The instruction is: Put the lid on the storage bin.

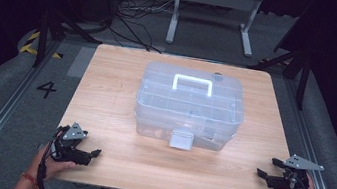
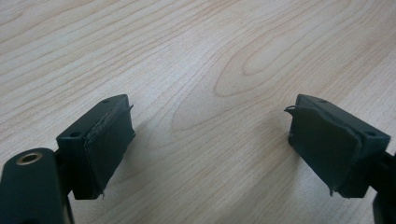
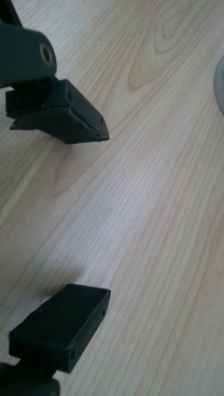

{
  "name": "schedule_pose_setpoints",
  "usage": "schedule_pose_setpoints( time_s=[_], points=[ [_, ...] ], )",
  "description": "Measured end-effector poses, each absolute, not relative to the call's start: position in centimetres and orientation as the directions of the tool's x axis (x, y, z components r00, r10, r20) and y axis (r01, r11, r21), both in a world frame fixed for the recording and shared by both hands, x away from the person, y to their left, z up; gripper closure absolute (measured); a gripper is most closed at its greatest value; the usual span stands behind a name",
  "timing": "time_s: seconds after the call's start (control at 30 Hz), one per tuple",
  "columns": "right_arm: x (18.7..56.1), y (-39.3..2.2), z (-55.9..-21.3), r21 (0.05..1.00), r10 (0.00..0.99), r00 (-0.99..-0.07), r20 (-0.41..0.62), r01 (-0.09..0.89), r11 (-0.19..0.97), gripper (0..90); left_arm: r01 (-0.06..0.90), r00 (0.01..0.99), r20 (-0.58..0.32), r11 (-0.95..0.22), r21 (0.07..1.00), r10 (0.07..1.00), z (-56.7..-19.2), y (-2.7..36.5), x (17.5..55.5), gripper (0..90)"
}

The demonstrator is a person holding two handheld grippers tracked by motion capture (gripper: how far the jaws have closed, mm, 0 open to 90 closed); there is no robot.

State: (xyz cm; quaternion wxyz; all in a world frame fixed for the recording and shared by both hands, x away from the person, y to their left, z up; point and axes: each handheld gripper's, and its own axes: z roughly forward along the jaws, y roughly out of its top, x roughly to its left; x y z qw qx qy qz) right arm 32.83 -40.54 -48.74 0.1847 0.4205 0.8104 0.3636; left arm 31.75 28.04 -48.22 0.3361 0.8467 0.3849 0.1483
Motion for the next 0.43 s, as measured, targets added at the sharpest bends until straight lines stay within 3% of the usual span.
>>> schedule_pose_setpoints(
  time_s=[0.43],
  points=[
    [32.84,-40.56,-48.74,0.745,0.817,-0.577,0.005,0.547,0.382,20.2,0.552,0.656,-0.002,-0.478,0.683,0.755,-48.21,27.99,31.70,13.9]
  ],
)
